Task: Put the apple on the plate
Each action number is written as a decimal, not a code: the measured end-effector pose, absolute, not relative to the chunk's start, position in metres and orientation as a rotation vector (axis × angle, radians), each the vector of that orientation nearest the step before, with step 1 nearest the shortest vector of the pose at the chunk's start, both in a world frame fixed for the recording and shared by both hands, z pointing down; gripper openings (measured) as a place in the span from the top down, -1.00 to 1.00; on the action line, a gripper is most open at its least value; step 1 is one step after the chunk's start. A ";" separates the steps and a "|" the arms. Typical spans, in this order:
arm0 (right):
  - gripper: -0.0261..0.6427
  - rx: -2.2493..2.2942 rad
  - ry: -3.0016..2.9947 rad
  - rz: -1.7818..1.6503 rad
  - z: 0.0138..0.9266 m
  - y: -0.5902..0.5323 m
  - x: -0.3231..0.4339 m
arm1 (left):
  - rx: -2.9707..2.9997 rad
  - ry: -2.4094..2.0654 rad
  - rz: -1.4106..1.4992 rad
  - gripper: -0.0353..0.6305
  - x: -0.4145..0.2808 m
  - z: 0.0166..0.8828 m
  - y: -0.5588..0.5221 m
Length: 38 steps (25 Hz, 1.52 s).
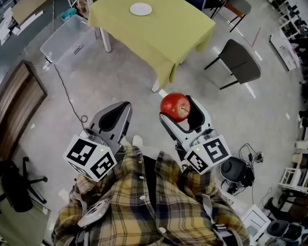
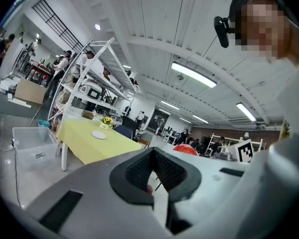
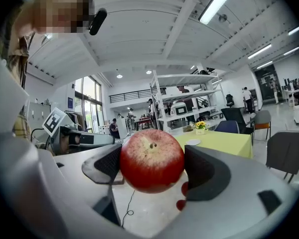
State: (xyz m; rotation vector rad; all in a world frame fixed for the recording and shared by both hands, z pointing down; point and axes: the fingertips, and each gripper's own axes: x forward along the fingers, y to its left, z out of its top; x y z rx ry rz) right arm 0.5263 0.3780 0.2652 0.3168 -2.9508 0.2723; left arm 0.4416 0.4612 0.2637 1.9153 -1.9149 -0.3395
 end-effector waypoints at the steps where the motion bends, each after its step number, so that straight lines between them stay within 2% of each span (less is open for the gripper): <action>1: -0.20 0.313 -2.952 0.275 0.267 0.378 0.527 | 1.911 -1.921 -0.341 0.88 0.442 0.265 0.463; 13: -0.20 0.258 -2.968 0.298 0.265 0.372 0.542 | 1.882 -1.966 -0.309 0.87 0.459 0.257 0.462; 19: -0.20 0.251 -2.959 0.308 0.268 0.360 0.517 | 1.873 -1.974 -0.318 0.87 0.434 0.260 0.448; 27: -0.20 0.240 -2.931 0.313 0.274 0.332 0.456 | 1.846 -1.976 -0.336 0.87 0.369 0.267 0.423; 38: -0.20 0.262 -2.914 0.303 0.277 0.297 0.327 | 1.843 -1.984 -0.308 0.88 0.237 0.273 0.392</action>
